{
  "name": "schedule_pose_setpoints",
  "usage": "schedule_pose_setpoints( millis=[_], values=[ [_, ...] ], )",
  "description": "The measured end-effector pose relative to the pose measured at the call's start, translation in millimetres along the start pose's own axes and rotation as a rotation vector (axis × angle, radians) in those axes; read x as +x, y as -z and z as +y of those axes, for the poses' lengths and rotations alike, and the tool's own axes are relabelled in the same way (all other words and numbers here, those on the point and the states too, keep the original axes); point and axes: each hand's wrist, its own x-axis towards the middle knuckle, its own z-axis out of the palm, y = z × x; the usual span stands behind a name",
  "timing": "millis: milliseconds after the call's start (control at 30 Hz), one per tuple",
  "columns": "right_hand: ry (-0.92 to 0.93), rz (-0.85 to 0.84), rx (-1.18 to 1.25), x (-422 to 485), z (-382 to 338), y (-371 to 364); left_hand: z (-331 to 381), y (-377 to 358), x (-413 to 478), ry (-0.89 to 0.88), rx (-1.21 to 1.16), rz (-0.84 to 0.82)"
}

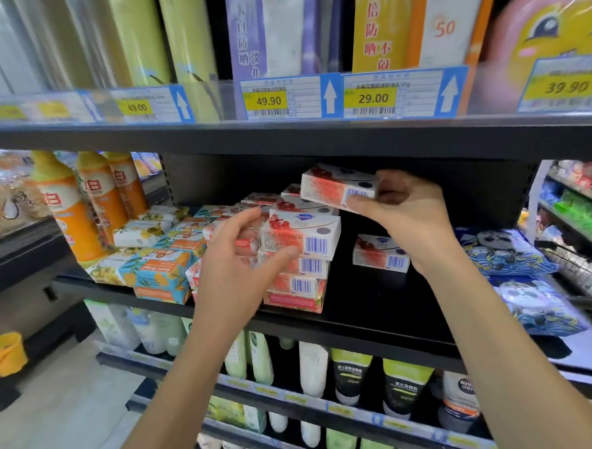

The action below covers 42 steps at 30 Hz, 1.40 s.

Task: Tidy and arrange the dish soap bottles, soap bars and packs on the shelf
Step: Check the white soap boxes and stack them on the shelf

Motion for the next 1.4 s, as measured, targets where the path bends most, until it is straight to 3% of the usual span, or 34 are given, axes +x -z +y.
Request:
schedule_pose_setpoints(
  millis=[167, 633, 1167, 1400],
  values=[
    [0.024, 0.016, 0.008, -11, 5, 18, -1, -9, 21, 0.066, 0.025, -0.125],
    [-0.011, 0.048, 0.01, -24, 16, 34, -7, -19, 31, 0.094, 0.034, -0.163],
    [0.004, 0.088, -0.027, -71, 26, 54, 3, -1, -4, 0.096, -0.252, -0.001],
    [-0.078, 0.018, -0.172, -96, 68, 47, -5, -8, -55, 0.163, -0.314, -0.098]
  ],
)
